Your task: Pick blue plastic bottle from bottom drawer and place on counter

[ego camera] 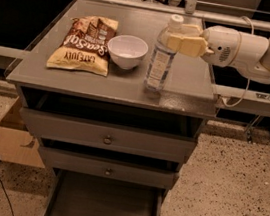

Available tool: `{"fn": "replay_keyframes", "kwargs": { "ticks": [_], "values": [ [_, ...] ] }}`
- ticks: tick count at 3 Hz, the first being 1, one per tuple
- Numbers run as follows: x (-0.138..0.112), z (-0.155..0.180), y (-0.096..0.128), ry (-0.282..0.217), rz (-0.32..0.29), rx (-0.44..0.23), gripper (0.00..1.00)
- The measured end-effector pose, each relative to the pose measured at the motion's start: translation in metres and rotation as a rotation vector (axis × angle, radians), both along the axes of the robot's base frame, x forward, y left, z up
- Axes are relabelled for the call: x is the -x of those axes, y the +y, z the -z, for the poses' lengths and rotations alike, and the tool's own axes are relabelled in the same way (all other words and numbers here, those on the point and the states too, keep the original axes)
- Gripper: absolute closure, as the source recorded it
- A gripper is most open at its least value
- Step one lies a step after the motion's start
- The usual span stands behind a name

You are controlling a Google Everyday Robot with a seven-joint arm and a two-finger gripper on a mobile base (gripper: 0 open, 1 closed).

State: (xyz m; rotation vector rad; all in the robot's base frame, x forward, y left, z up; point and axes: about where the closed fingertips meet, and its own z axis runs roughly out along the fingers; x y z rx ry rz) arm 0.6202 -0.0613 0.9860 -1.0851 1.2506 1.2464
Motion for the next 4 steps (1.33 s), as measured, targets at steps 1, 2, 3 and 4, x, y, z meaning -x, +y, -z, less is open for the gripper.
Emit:
{"fn": "replay_keyframes", "kwargs": {
  "ticks": [1, 2, 3, 4],
  "values": [
    [0.003, -0.002, -0.001, 0.046, -0.023, 0.017, 1.0],
    [0.005, 0.018, 0.014, 0.063, -0.03, 0.034, 1.0],
    [0.005, 0.022, 0.018, 0.07, -0.037, 0.028, 1.0],
    [0.005, 0.022, 0.018, 0.07, -0.037, 0.028, 0.82]
  ]
}}
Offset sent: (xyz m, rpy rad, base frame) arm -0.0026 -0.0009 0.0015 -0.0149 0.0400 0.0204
